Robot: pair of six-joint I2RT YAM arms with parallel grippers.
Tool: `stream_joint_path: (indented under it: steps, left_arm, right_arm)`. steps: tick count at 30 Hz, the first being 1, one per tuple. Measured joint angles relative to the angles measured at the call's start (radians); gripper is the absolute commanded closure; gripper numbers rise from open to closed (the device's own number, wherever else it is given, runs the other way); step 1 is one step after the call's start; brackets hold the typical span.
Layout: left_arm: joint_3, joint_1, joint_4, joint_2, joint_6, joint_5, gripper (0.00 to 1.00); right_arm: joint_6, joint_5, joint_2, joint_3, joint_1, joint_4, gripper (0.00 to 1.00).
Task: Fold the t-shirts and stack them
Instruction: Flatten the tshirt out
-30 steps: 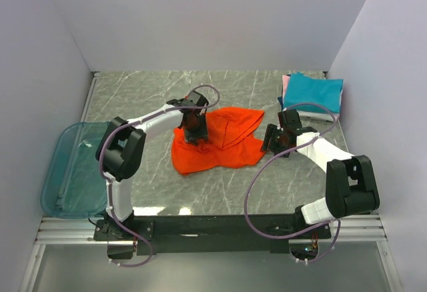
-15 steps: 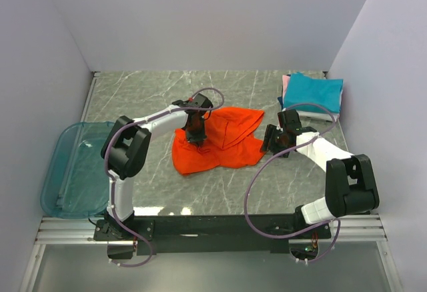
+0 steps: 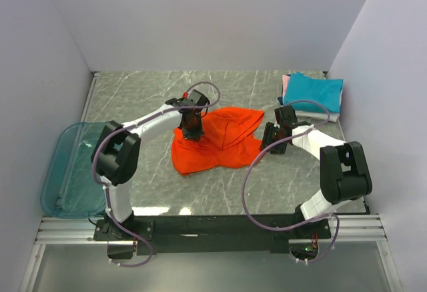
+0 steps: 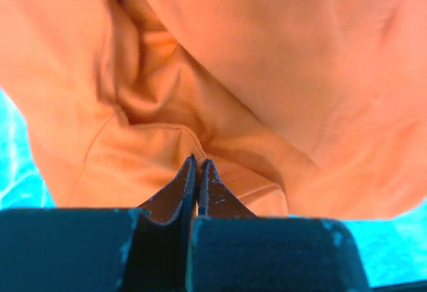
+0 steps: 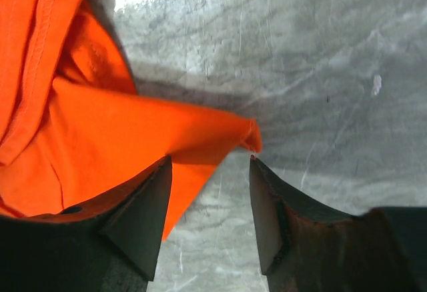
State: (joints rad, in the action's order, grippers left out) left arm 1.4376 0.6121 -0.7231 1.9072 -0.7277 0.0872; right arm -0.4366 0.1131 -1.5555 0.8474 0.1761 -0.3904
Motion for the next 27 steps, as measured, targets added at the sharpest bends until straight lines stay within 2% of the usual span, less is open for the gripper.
stream_joint_path:
  steps: [2, 3, 4, 6, 7, 10, 15, 21, 27]
  left_arm:
    - [-0.01, -0.007, 0.001, -0.036, -0.011, 0.002, 1.0]
    - [-0.014, -0.011, 0.0, -0.051, -0.018, 0.003, 1.0]
    - [-0.02, -0.016, 0.004, -0.066, -0.021, 0.005, 1.0]
    - [-0.039, -0.03, 0.008, -0.102, -0.032, 0.005, 1.0]
    - [-0.049, -0.04, 0.009, -0.119, -0.038, 0.003, 1.0]
    - [-0.069, -0.085, 0.014, -0.17, -0.053, -0.011, 1.0]
    - [-0.061, -0.212, 0.031, -0.265, -0.06, -0.046, 1.0]
    - [0.032, -0.386, 0.048, -0.378, -0.082, -0.093, 1.0]
    - [0.05, -0.542, 0.108, -0.589, -0.133, -0.14, 1.0]
  right_arm:
    - [0.0, 0.0, -0.019, 0.005, 0.0, 0.008, 0.53]
    - [0.001, 0.0, -0.026, 0.006, 0.0, 0.012, 0.59]
    - [0.0, 0.0, -0.032, 0.008, 0.0, 0.012, 0.69]
    - [0.003, 0.006, -0.056, 0.023, -0.003, 0.013, 0.79]
    - [0.006, 0.013, -0.066, 0.033, -0.006, 0.01, 0.87]
    - [0.013, 0.042, -0.088, 0.077, -0.015, 0.006, 1.0]
    - [0.029, 0.069, -0.09, 0.221, -0.017, -0.052, 1.0]
    - [0.041, 0.07, -0.08, 0.549, -0.024, -0.146, 1.0]
    - [0.04, 0.066, 0.017, 0.776, -0.043, -0.219, 1.0]
